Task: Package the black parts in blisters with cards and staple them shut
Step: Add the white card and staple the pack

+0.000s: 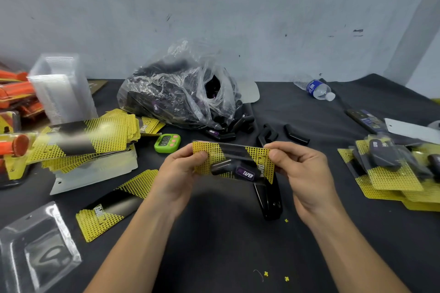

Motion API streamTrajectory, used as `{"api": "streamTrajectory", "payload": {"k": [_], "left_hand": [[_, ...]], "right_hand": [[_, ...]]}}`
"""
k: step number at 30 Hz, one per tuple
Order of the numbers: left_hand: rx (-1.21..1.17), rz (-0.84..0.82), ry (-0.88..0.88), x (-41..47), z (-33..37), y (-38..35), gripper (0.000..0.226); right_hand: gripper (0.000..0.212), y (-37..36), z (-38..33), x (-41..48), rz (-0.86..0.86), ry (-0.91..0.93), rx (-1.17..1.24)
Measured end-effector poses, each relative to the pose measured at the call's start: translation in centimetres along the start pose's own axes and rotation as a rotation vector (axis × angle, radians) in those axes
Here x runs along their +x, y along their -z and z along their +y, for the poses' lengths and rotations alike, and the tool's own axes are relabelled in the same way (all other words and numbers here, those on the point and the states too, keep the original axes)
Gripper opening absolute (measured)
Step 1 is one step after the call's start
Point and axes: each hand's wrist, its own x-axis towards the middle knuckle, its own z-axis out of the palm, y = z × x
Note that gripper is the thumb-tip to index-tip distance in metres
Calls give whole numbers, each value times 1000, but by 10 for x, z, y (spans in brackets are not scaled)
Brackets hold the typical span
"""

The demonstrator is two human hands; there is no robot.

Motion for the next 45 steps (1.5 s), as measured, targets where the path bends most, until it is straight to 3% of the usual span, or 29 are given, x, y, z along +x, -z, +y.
{"api": "streamTrajectory", "payload": {"k": [5,9,12,15,18,20,24,27,29,32,36,42,45], "left_hand": [[-68,34,-213,-4,8,4,37],[-108,4,-219,-8,10,1,36],[-35,-13,-235,-8,11,-1,40],[16,-27,-243,-7,7,-3,56],[57,-24,-251,-6,6,-4,57],[68,-24,-225,-3,6,-3,57],[-57,18,-61,-1,7,-2,60],[-185,-18,75,-2,10,3,50],[-97,-24,126,-2,10,4,37],[158,44,134,-2,5,-1,26],[440,32,7,-9,1,-9,19],[616,-71,-63,-14,6,-19,20],[552,-24,-132,-18,11,-21,23]], "right_hand": [[33,0,-5,-6,-181,152,-88],[41,-2,5,-8,-68,185,-311],[41,-6,7,-6,39,3,-264],[22,-4,-3,-2,35,-348,116],[38,0,-7,-3,-35,-492,246],[29,0,-6,-3,-46,-437,166],[33,-2,-2,-5,37,-183,-154],[28,0,2,-6,140,35,-409],[24,-1,2,-8,155,110,-463],[18,-4,1,-11,98,116,-438],[24,-9,4,-15,40,169,-521],[26,-9,6,-18,38,128,-439],[22,-11,1,-17,0,38,-375]]}}
